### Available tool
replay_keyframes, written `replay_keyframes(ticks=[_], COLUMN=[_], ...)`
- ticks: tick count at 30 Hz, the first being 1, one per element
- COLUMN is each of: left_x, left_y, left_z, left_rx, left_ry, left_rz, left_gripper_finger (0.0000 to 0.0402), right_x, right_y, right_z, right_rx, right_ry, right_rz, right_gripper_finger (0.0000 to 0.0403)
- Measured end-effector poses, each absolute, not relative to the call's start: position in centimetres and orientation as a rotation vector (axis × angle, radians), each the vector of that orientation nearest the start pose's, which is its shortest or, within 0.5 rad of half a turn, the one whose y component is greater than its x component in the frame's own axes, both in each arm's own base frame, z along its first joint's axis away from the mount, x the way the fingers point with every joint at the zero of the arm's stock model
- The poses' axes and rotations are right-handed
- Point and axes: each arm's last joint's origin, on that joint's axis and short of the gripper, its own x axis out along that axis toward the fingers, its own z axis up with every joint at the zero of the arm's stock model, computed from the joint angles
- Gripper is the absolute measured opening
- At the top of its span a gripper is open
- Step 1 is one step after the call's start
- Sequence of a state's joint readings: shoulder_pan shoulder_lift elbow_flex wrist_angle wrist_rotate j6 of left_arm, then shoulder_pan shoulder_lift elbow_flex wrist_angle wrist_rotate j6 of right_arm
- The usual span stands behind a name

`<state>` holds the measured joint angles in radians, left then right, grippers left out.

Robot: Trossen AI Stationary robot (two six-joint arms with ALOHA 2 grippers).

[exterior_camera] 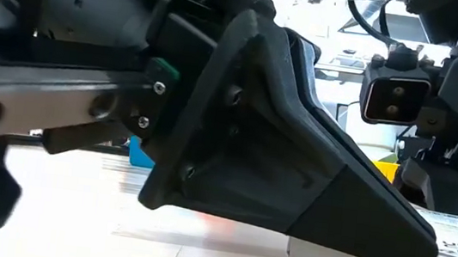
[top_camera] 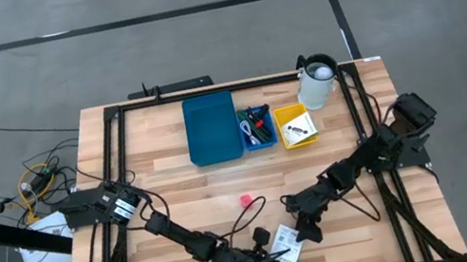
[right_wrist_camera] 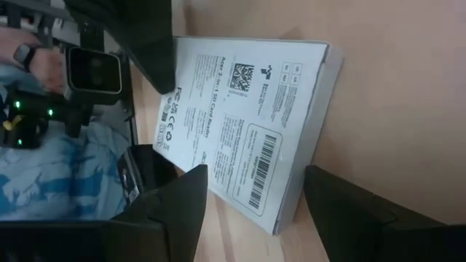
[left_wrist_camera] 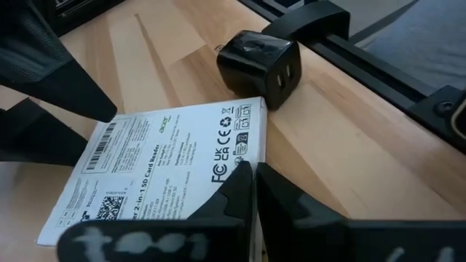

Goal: Pick and place items into bin
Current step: Put the card reader box into the yellow basket

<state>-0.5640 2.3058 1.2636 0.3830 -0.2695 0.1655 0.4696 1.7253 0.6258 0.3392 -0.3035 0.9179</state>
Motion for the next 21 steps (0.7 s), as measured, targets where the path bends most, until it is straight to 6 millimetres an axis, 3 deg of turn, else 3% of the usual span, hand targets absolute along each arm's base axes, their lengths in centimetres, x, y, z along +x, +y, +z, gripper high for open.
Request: replay_keyframes(ticks=[6,13,17,21], left_x=[38.3,38.4,38.4,38.4], left_y=[-23.3,-23.0,-23.0,-23.0], left_z=[6.0,6.0,6.0,6.0], left_rx=[0.426,0.434,0.436,0.432], left_ry=[0.582,0.581,0.581,0.582], left_rz=[-0.341,-0.304,-0.298,-0.295], left_gripper_finger=[0.0000,0.0000,0.0000,0.0000], right_x=[26.8,26.7,26.6,26.5], right_y=[14.6,14.2,14.1,13.9], right_z=[11.6,11.6,11.5,11.5], right_rx=[0.698,0.594,0.576,0.562], right_ry=[1.048,1.125,1.124,1.120], right_rz=[0.356,0.202,0.165,0.140], right_gripper_finger=[0.0221,0.0195,0.0136,0.0040])
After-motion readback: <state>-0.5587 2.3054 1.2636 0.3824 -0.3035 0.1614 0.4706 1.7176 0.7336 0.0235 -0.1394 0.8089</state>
